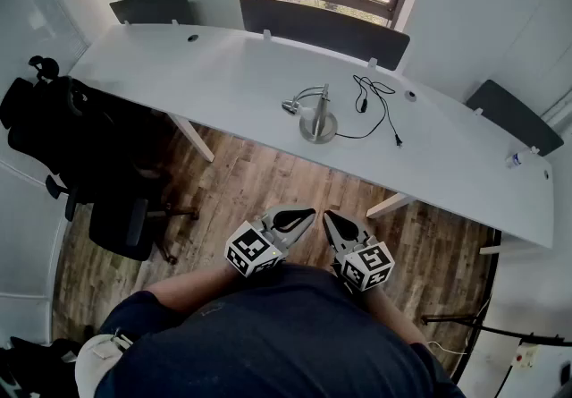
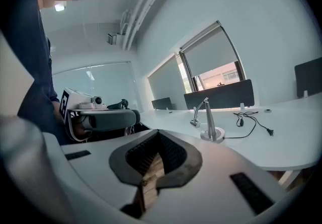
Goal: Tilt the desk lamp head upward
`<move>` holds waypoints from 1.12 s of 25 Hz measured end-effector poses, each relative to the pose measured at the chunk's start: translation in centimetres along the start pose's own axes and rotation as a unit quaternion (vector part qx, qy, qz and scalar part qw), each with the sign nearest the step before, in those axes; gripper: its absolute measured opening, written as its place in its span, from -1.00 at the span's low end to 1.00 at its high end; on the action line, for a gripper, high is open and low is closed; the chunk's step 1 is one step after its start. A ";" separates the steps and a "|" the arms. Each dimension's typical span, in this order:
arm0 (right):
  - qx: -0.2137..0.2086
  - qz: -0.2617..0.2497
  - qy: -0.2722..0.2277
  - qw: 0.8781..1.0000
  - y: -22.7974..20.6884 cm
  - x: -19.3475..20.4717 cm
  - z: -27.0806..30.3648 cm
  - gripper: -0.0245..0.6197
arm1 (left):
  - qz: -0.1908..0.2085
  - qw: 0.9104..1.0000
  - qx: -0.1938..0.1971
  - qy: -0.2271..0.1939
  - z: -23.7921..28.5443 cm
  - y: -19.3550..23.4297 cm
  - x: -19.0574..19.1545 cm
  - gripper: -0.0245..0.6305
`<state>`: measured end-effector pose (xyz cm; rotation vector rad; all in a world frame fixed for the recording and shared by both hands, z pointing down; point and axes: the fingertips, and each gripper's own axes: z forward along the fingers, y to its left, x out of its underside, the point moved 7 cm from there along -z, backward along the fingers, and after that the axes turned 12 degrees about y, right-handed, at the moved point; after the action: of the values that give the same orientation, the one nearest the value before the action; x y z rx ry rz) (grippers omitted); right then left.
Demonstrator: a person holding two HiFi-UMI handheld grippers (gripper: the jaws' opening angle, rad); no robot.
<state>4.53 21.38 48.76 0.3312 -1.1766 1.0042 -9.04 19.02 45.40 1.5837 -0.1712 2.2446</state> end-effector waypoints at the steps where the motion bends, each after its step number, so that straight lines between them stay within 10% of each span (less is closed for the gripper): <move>1: 0.000 0.000 0.000 1.000 0.1 0.0 -0.1 -0.89 | 0.000 1.000 0.001 0.001 0.0 -0.1 0.0 -0.91; 28: -0.048 -0.026 0.002 0.999 -3.0 0.0 0.2 -0.89 | -0.020 0.997 -0.072 0.012 2.6 0.5 0.1 -0.91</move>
<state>6.79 19.64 49.60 0.2823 -1.2013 0.9005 -6.97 17.81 46.49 1.4724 -0.2863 2.1679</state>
